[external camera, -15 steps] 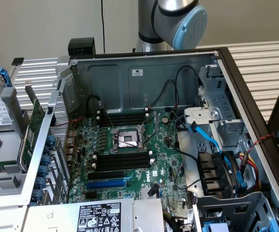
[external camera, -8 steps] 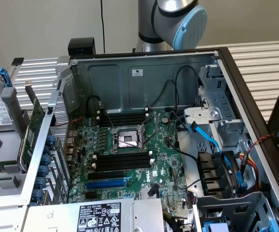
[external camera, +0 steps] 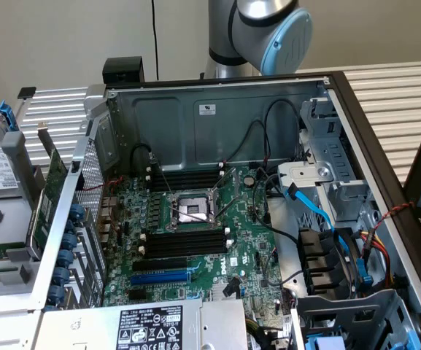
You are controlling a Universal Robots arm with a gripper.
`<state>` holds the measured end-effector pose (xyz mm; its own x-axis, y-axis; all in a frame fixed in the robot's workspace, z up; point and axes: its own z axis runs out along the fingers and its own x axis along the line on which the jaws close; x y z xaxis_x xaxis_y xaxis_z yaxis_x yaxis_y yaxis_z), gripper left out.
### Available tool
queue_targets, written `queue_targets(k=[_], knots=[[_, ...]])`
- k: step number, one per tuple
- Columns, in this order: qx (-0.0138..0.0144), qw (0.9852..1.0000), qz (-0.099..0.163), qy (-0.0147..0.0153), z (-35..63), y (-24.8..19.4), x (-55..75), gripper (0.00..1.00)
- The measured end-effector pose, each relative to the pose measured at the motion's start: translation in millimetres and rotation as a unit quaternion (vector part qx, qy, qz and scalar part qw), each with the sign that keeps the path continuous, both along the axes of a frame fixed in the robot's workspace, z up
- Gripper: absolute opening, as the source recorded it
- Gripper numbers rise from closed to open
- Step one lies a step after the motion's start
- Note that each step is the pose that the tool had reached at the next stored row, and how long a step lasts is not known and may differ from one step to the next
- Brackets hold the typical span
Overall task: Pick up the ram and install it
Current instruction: 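Pick up the ram and move it above insertion slot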
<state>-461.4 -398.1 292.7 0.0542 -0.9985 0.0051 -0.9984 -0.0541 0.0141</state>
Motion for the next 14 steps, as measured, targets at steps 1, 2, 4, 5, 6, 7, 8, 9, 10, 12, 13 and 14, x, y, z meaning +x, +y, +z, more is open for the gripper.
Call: queue_targets(k=[1,2,4,5,6,7,8,9,10,12,13,14], knots=[[0.0000,1.0000,0.000,0.0000,-1.8,0.0,0.0,0.42],[0.0000,1.0000,0.000,0.0000,-3.6,0.0,0.0,0.42],[0.0000,1.0000,0.000,0.0000,-7.2,-0.2,-0.1,0.42],[0.0001,1.0000,-0.001,-0.0001,-9.0,-0.4,-0.1,0.42],[0.0001,1.0000,-0.001,-0.0001,-10.8,-0.9,-0.1,0.42],[0.0000,1.0000,-0.004,0.0000,-12.8,-1.4,-0.1,0.42],[0.0000,1.0000,-0.007,0.0000,-14.6,-1.8,-0.2,0.42],[0.0000,0.9999,-0.012,-0.0001,-16.4,-1.9,-0.3,0.42],[0.0000,0.9998,-0.017,-0.0001,-18.3,-2.1,-0.2,0.42],[0.0000,0.9997,-0.026,-0.0001,-21.9,-2.5,-0.1,0.42],[0.0000,0.9996,-0.029,-0.0002,-23.8,-2.7,-0.2,0.42],[0.0000,0.9995,-0.031,-0.0003,-25.5,-3.0,-0.1,0.42]])
